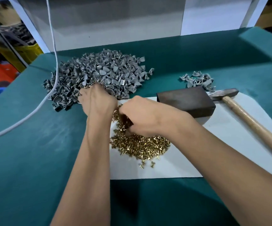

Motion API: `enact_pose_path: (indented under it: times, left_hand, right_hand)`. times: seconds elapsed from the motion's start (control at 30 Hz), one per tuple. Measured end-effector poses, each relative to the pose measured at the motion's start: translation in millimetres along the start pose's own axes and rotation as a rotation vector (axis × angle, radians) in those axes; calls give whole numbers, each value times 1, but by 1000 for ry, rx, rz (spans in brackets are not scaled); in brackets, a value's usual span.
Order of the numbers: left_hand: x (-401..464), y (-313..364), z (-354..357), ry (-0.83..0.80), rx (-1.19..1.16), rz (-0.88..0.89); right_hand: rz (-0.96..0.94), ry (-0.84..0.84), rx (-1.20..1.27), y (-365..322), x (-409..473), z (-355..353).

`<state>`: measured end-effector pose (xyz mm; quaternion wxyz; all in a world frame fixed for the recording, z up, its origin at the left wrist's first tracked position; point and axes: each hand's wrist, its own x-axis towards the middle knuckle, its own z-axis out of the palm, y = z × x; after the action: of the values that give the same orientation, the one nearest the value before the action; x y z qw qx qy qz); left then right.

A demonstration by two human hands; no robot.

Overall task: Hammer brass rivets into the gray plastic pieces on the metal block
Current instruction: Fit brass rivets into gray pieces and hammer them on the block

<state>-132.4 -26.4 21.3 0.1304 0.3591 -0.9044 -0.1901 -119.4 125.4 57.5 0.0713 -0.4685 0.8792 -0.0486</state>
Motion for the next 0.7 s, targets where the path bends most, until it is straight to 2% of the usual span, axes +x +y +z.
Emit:
enact_pose_path:
  times: [0.37, 0.5, 0.7]
  left_hand:
    - [-3, -3, -4, 118, -237, 113]
    - [-6, 2, -6, 145, -270, 127]
    - [-9, 12, -6, 222, -356, 190]
  right_hand:
    - [36, 13, 121, 7, -4, -3]
    - [11, 116, 148, 13, -9, -2]
    - [-4, 326, 408, 28, -27, -1]
